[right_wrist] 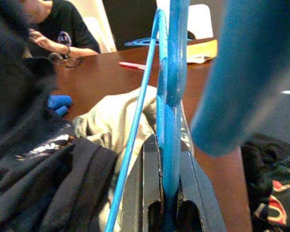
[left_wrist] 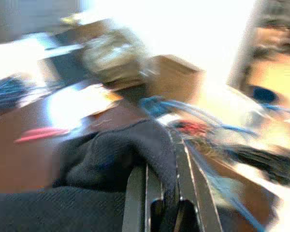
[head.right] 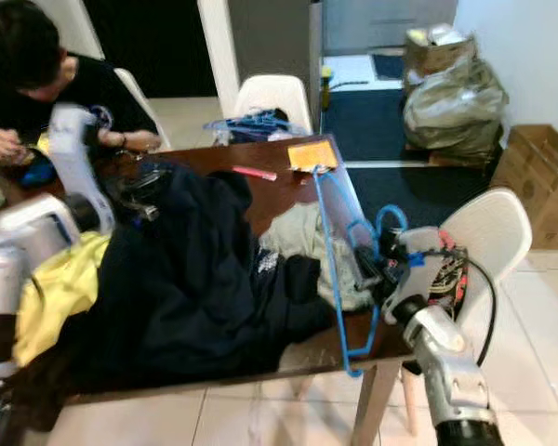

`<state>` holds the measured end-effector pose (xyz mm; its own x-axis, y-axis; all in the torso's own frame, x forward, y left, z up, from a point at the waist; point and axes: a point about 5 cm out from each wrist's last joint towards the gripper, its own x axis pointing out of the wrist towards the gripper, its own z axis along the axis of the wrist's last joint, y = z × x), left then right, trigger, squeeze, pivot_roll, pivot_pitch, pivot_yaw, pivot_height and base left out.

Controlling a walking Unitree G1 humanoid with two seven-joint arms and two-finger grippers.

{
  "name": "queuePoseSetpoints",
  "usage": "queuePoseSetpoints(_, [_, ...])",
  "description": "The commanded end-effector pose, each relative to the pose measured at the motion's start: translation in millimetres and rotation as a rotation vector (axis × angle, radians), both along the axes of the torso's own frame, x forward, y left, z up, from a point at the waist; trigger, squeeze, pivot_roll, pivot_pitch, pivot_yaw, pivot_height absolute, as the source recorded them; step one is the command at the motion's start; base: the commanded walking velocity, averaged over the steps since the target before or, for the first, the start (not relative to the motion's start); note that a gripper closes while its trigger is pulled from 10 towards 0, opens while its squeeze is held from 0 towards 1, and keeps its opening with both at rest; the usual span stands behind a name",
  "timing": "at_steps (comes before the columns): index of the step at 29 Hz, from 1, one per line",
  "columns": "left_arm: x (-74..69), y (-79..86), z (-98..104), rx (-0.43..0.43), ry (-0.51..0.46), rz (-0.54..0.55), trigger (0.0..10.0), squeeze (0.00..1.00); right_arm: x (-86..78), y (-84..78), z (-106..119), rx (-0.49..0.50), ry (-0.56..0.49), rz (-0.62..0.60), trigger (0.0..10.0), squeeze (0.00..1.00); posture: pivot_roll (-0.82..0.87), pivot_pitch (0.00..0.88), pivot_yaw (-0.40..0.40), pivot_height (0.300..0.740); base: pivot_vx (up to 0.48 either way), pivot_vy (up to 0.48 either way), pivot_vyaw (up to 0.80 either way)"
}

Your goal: Hang hanger

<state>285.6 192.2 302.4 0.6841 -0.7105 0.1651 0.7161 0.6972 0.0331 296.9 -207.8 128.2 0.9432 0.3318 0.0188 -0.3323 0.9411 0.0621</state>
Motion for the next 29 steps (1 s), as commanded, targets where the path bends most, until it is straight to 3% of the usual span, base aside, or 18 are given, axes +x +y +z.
queuePoseSetpoints(1, [-17.4, 5.4, 9, 0.007, -0.026, -0.064, 0.0, 0.00, -2.6, -0.2, -10, -0.021, 0.045, -0.009, 10.0, 0.00, -0.05, 0.041, 0.062, 0.740, 0.000, 0.000, 0.00])
queuePoseSetpoints(4, [-42.9, 23.5, 7, 0.035, -0.020, -0.065, 0.0, 0.00, -3.2, -0.5, -10, -0.009, 0.047, -0.007, 10.0, 0.00, -0.03, 0.048, 0.059, 0.740, 0.000, 0.000, 0.00])
queuePoseSetpoints(5, [-42.9, 23.5, 7, 0.035, -0.020, -0.065, 0.0, 0.00, -3.2, -0.5, -10, -0.009, 0.047, -0.007, 10.0, 0.00, -0.03, 0.048, 0.059, 0.740, 0.000, 0.000, 0.00])
queuePoseSetpoints(7, [-66.0, 29.0, -8, 0.055, 0.029, -0.108, 0.0, 0.00, -3.6, -1.1, -10, 0.001, 0.049, -0.003, 10.0, 0.00, -0.02, 0.054, 0.055, 0.740, 0.000, 0.000, 0.00])
queuePoseSetpoints(8, [-66.0, 29.0, -8, 0.055, 0.029, -0.108, 0.0, 0.00, -3.6, -1.1, -10, 0.001, 0.049, -0.003, 10.0, 0.00, -0.02, 0.054, 0.055, 0.740, 0.000, 0.000, 0.00])
queuePoseSetpoints(11, [-108.5, 24.9, -61, 0.092, 0.256, -0.212, 0.0, 0.00, -3.5, -1.5, -10, 0.010, 0.055, 0.005, 10.0, 0.00, -0.01, 0.058, 0.050, 0.740, 0.000, 0.000, 0.00])
queuePoseSetpoints(13, [-108.5, 24.9, -61, 0.092, 0.256, -0.212, 0.0, 0.00, -3.5, -1.5, -10, 0.010, 0.055, 0.005, 10.0, 0.00, -0.01, 0.058, 0.050, 0.740, 0.000, 0.000, 0.00])
queuePoseSetpoints(14, [-120.9, 24.7, -80, 0.102, 0.354, -0.220, 0.0, 0.00, -3.4, -1.5, -10, 0.013, 0.057, 0.008, 10.0, 0.00, -0.01, 0.058, 0.050, 0.740, 0.000, 0.000, 0.00])
queuePoseSetpoints(15, [-120.9, 24.7, -80, 0.102, 0.354, -0.220, 0.0, 0.00, -3.4, -1.5, -10, 0.013, 0.057, 0.008, 10.0, 0.00, -0.01, 0.058, 0.050, 0.740, 0.000, 0.000, 0.00])
queuePoseSetpoints(17, [-146.5, 36.9, -128, 0.153, 0.635, -0.163, 0.0, 0.00, -3.4, -1.4, -10, 0.020, 0.060, 0.012, 10.0, 0.00, 0.01, 0.070, 0.045, 0.740, 0.000, 0.000, 0.00])
queuePoseSetpoints(18, [-146.5, 36.9, -128, 0.153, 0.635, -0.163, 0.0, 0.00, -3.4, -1.4, -10, 0.020, 0.060, 0.012, 10.0, 0.00, 0.01, 0.070, 0.045, 0.740, 0.000, 0.000, 0.00])
queuePoseSetpoints(19, [-159.6, 44.7, -150, 0.198, 0.761, -0.129, 0.0, 0.00, -3.3, -1.3, -9, 0.023, 0.061, 0.013, 10.0, 0.00, 0.01, 0.070, 0.045, 0.740, 0.000, 0.000, 0.00])
queuePoseSetpoints(20, [-159.6, 44.7, -150, 0.198, 0.761, -0.129, 0.0, 0.00, -3.3, -1.3, -9, 0.023, 0.061, 0.013, 10.0, 0.00, 0.01, 0.070, 0.045, 0.740, 0.000, 0.000, 0.00])
queuePoseSetpoints(22, [-183.4, 64.6, -190, 0.306, 0.999, -0.034, 0.0, 0.00, -3.1, -1.1, -9, 0.030, 0.061, 0.015, 10.0, 0.00, 0.01, 0.071, 0.046, 0.740, 0.000, 0.000, 0.00])
queuePoseSetpoints(24, [-186.2, 75.0, -200, 0.354, 1.040, 0.045, 0.0, 0.00, -3.1, -1.2, -9, 0.033, 0.062, 0.015, 10.0, 0.00, 0.01, 0.071, 0.045, 0.740, 0.000, 0.000, 0.00])
queuePoseSetpoints(26, [-176.1, 93.8, -208, 0.416, 1.030, 0.230, 1.6, 0.00, -2.6, -1.9, -9, 0.035, 0.063, 0.014, 10.0, 0.00, 0.01, 0.070, 0.044, 0.740, 0.000, 0.000, 0.00])
queuePoseSetpoints(27, [-166.6, 101.2, -208, 0.459, 0.988, 0.311, 4.9, 0.00, -2.5, -2.1, -9, 0.036, 0.063, 0.014, 10.0, 0.00, 0.01, 0.070, 0.044, 0.740, 0.000, 0.000, 0.00])
queuePoseSetpoints(29, [-166.6, 101.2, -208, 0.459, 0.988, 0.311, 4.9, 0.00, -2.5, -2.1, -9, 0.036, 0.063, 0.014, 10.0, 0.00, 0.01, 0.070, 0.044, 0.740, 0.000, 0.000, 0.00])
